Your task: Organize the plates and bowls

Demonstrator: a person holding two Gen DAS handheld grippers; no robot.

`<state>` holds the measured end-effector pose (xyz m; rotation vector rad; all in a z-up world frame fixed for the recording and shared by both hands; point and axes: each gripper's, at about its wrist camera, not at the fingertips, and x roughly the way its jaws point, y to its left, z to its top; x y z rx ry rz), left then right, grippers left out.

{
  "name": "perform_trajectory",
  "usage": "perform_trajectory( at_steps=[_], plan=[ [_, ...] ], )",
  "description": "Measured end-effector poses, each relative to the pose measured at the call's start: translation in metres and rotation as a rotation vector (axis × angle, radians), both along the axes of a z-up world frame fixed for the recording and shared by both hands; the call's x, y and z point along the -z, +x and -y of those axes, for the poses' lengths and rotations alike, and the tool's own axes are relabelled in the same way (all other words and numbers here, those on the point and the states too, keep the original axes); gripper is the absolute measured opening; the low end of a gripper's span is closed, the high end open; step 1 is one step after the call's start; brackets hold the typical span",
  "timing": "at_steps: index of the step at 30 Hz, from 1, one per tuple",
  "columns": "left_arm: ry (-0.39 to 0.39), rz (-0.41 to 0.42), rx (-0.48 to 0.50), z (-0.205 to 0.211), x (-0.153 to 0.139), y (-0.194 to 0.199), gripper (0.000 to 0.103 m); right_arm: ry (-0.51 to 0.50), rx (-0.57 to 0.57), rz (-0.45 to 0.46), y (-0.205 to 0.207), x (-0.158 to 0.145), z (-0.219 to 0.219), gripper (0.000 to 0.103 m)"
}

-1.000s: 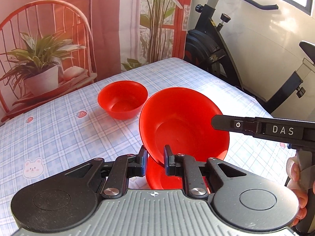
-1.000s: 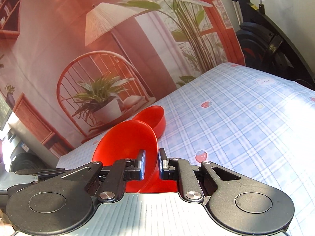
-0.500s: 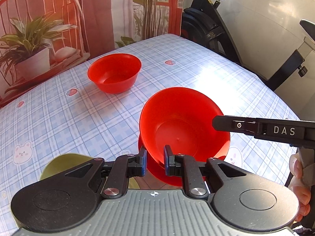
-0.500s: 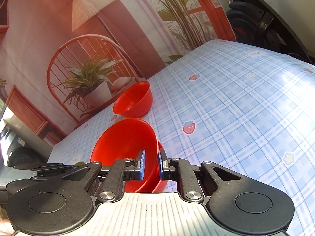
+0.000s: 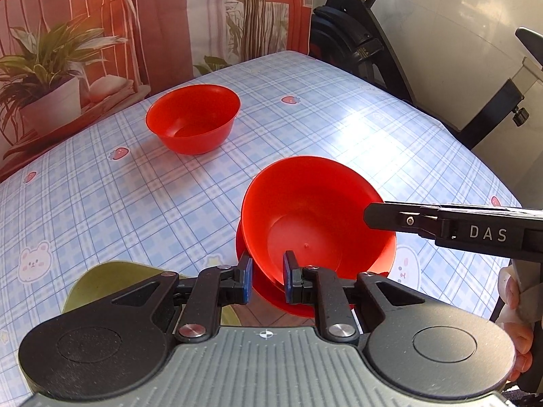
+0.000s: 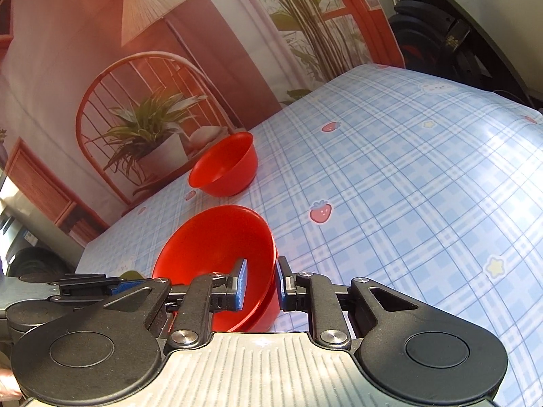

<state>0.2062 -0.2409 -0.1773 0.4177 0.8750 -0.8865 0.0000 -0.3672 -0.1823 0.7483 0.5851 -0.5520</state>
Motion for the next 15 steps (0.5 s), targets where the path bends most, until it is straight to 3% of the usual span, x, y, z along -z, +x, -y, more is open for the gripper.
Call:
perform_trajectory(
  at_steps=[3,5,10,15],
  plan=[
    [-0.001,0.003,-0.010,0.000,0.000,0.001,0.021,-0.008,0.003,0.005,-0.001,-0.002,0.001,0.018],
    [-0.003,0.004,-0.018,-0.002,-0.001,0.003,0.029,-0.014,0.005,0.007,-0.002,-0.003,0.001,0.018],
    [-0.009,0.018,-0.030,-0.008,-0.006,0.010,0.030,-0.037,0.000,0.017,0.000,-0.009,0.005,0.018],
    [-0.076,0.043,-0.076,-0.016,-0.024,0.028,0.030,-0.109,-0.004,0.052,0.008,-0.028,0.018,0.019]
  ],
)
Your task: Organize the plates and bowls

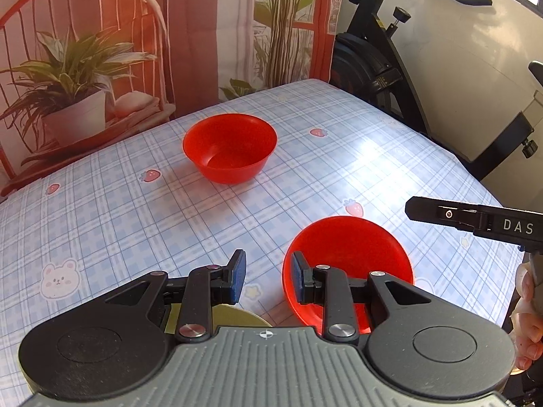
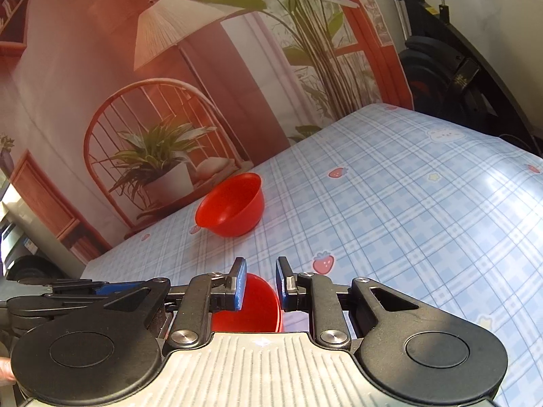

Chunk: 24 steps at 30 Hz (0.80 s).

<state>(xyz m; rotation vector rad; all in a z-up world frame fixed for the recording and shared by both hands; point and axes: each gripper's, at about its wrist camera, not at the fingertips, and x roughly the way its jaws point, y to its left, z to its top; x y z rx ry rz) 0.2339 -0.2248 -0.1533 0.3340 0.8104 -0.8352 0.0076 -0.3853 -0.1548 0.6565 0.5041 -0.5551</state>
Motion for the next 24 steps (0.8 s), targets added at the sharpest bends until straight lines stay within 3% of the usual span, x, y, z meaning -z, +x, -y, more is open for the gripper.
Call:
perform_trajectory(
  at_steps=[10,24],
  plan=[
    [-0.119,0.002,-0.131,0.002,-0.012,0.051,0.030,-0.143,-0.060,0.009,0.045,-0.017,0.041,0.019],
    [-0.183,-0.072,-0.233,0.034,0.029,0.126,0.030,-0.102,-0.167,-0.058,0.137,0.037,0.101,0.019]
  ],
)
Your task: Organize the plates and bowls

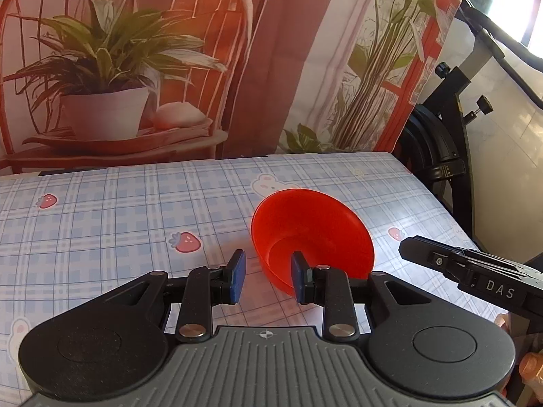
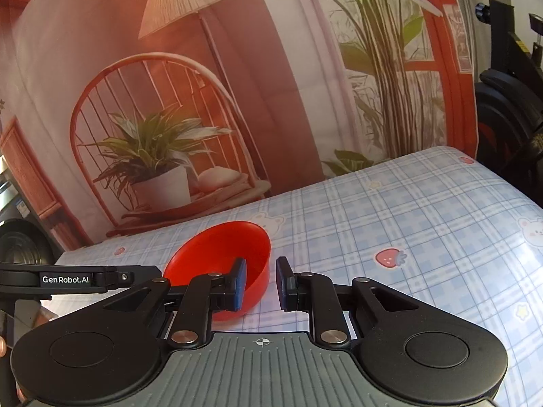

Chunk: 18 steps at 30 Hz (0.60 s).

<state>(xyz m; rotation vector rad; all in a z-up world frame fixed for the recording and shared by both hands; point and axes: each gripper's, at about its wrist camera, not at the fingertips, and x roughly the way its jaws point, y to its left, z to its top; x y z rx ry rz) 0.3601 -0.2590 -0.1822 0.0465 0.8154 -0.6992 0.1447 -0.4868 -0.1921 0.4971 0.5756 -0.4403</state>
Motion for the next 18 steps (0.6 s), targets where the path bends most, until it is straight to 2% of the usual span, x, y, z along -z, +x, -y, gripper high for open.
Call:
perform_trajectory(
  at_steps=[7,12,13,15,18],
  plan=[
    [-0.022,-0.049,-0.006,0.007,0.018,0.019,0.030,0.027,-0.024,-0.032,0.026,0.020,0.011,0.019],
    [-0.039,-0.081,0.010,0.009,0.026,0.023,0.029,0.033,-0.035,-0.049,0.031,0.025,0.014,0.017],
    [-0.034,-0.078,0.015,0.010,0.027,0.022,0.027,0.030,-0.041,-0.053,0.032,0.026,0.013,0.016],
    [-0.026,-0.073,0.023,0.011,0.027,0.021,0.016,0.029,-0.052,-0.062,0.032,0.026,0.012,0.013],
    [-0.020,-0.075,0.024,0.011,0.026,0.020,0.016,0.023,-0.052,-0.061,0.031,0.023,0.009,0.012]
  ],
)
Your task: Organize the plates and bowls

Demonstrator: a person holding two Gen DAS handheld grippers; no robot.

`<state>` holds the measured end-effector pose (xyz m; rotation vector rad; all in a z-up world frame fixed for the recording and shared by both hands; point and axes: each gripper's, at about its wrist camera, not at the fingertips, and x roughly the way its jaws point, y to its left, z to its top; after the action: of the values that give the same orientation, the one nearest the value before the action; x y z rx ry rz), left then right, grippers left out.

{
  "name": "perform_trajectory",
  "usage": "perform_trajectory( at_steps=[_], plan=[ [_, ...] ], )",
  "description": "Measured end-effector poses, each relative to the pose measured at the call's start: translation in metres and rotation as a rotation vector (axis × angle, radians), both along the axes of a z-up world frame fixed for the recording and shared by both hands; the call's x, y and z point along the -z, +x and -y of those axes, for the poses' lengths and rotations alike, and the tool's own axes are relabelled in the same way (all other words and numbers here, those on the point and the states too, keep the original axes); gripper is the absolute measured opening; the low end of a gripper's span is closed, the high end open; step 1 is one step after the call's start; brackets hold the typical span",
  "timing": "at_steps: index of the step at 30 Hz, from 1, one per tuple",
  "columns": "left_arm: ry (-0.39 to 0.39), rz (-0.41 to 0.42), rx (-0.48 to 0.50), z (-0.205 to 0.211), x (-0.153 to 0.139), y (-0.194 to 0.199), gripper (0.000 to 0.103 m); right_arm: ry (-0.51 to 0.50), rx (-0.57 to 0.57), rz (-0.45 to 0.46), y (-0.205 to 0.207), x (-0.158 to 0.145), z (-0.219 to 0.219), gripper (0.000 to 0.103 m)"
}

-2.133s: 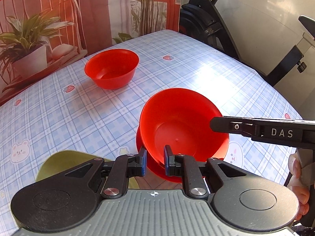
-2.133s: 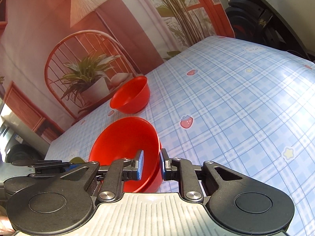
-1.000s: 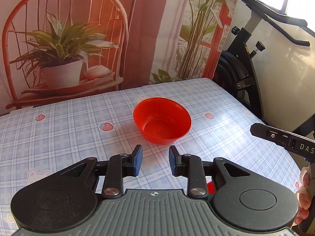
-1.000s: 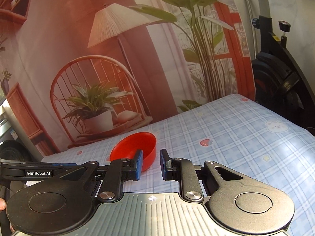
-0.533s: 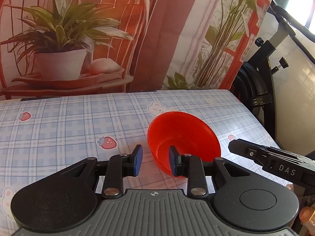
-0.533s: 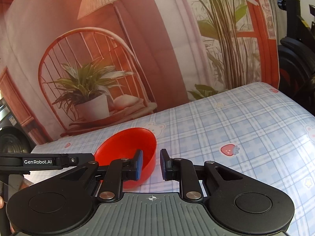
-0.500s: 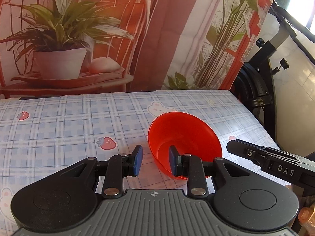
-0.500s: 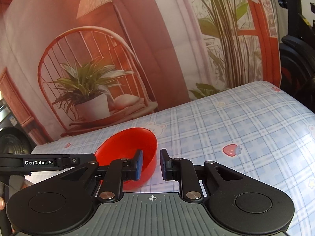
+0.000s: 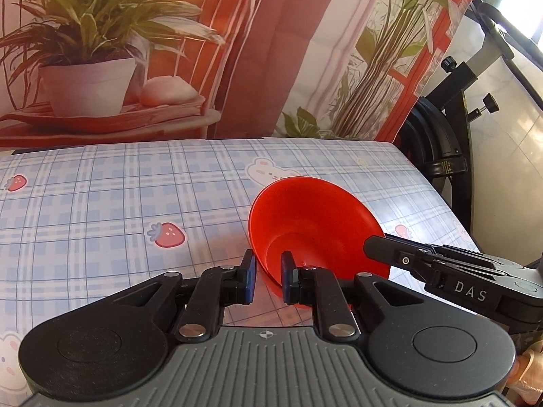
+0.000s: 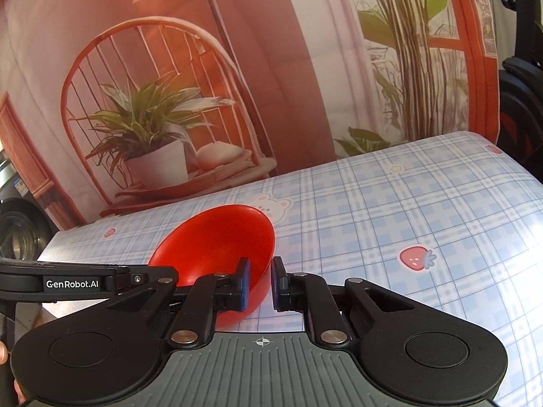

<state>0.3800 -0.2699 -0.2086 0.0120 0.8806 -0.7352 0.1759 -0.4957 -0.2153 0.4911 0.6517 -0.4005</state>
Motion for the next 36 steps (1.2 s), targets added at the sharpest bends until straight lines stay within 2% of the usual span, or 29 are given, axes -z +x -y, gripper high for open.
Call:
perform_trajectory(
  at_steps=[6,19,27,36],
  plan=[
    [-0.004,0.037,0.013,-0.005,-0.018,-0.014,0.016,-0.019,0.000,0.027,-0.010,-0.020,-0.007,0.011],
    [-0.009,0.143,0.027,-0.031,-0.066,-0.079,0.016,-0.001,0.080,0.116,-0.061,-0.070,-0.055,0.010],
    [-0.020,0.125,0.041,-0.051,-0.069,-0.114,0.016,-0.003,0.108,0.139,-0.101,-0.093,-0.092,0.010],
    [-0.016,0.103,0.071,-0.066,-0.064,-0.152,0.016,0.017,0.133,0.127,-0.140,-0.095,-0.120,0.010]
  ],
)
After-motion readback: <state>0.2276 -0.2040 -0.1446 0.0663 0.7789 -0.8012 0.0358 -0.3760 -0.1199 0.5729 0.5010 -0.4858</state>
